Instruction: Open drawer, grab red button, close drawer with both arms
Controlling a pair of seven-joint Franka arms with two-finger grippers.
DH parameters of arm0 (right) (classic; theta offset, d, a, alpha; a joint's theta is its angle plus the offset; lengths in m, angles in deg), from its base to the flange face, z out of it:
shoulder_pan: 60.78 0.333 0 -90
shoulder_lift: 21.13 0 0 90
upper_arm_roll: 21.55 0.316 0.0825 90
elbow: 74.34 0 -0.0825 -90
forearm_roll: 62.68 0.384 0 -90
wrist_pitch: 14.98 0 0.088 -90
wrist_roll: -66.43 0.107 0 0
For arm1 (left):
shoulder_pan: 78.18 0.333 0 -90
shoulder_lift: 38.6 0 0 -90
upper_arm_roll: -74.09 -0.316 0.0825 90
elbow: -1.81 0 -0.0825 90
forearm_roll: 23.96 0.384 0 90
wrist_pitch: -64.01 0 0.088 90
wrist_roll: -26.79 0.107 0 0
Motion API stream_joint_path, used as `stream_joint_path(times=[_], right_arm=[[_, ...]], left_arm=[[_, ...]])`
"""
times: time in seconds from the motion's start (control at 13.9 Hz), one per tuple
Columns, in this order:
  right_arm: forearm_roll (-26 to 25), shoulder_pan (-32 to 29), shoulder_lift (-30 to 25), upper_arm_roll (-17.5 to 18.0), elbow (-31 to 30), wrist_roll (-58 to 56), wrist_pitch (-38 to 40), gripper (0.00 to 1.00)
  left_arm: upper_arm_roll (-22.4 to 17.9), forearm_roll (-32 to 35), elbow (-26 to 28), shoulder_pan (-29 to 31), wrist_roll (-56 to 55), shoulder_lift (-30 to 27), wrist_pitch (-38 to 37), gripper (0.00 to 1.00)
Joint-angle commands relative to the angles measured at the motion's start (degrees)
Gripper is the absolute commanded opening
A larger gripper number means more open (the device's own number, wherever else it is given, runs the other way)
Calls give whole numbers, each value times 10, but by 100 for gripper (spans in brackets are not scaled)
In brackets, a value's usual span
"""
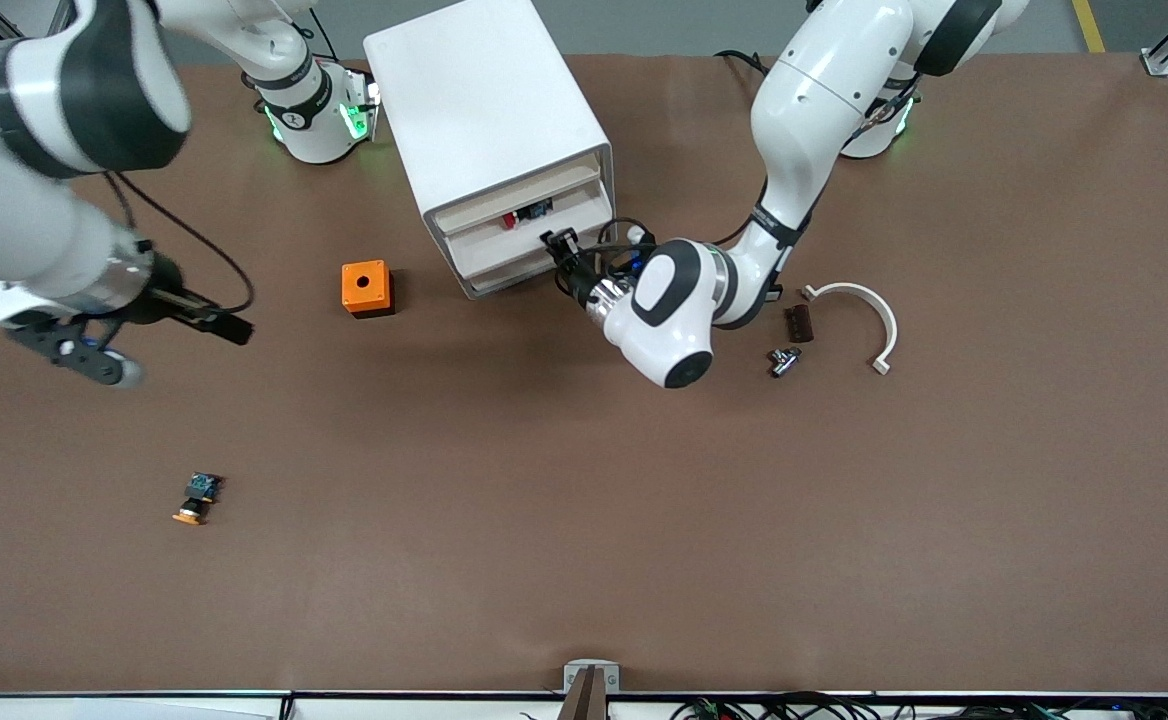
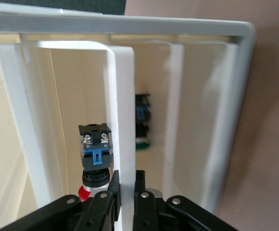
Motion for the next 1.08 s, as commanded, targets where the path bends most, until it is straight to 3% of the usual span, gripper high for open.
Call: stream_joint_path(times=[0.0,0.14,0.29,0.36,0.43,0.5,0.57,0.79,1.0], right_arm=[[3,65,0,-6,-9,135,-29,100],[39,95,13,-6,-12,191,-57,100],[45,136,29,-6,-12,281,-93,100],[45,159,38,-6,-12,317,-105,100],[45,184,49,-6,-12,346,-117,100],[44,199,59,-6,-12,379,-134,100],[44,212,70,-6,-12,406,-144,100],[44,241,91,-6,-12,449,-164,100],[43,261,102,-7,-17,479,-165,100]], left_arm=[[-26,-6,-47,21,-1,19,0,0],[-44,-7,-55,27,22,20,1,0],[-48,-7,-56,33,47,20,3,3],[-49,-7,-56,33,51,20,3,15],[-48,-7,-56,34,52,18,3,38],[-48,-7,-56,34,51,17,3,68],[-49,-7,-56,34,51,15,3,83],[-58,-5,-74,47,51,10,1,98],[-102,9,-98,51,54,10,1,99]])
